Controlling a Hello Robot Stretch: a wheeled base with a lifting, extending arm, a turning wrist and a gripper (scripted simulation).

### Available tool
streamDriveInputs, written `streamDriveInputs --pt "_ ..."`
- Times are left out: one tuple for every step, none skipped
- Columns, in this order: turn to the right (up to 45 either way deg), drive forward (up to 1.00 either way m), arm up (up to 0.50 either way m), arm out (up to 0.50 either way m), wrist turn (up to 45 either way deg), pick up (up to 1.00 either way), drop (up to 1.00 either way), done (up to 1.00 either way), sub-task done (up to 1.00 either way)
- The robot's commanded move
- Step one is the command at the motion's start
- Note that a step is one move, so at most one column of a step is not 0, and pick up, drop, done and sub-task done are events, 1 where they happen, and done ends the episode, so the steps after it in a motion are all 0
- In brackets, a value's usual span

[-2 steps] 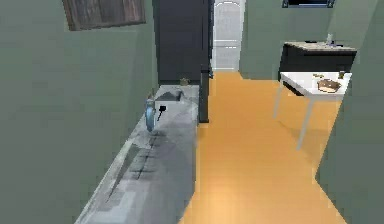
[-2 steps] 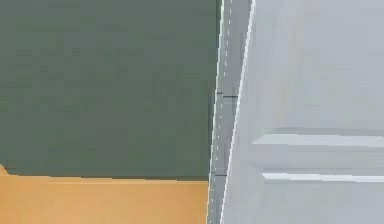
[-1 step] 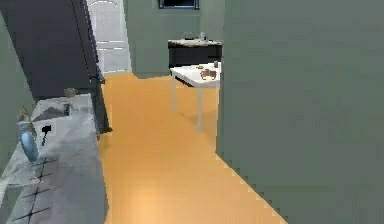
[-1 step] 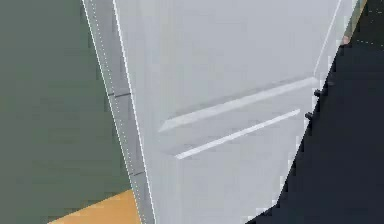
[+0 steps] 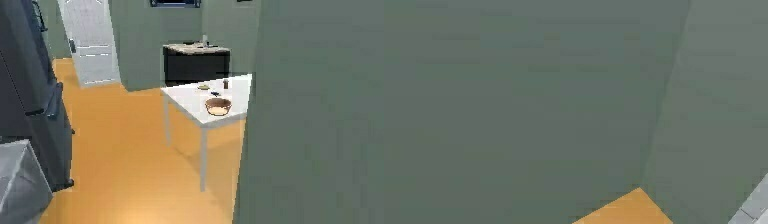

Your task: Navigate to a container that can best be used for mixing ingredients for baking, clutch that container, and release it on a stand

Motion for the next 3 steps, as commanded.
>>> streamDriveInputs --pt "6.0 0.0 0.0 0.0 0.0 0.0 0.0 0.0 0.0" --pt "0.0 0.6 0.0 0.0 0.0 0.0 0.0 0.0 0.0" --pt "-45.0 0.0 0.0 0.0 0.0 0.0 0.0 0.0 0.0"
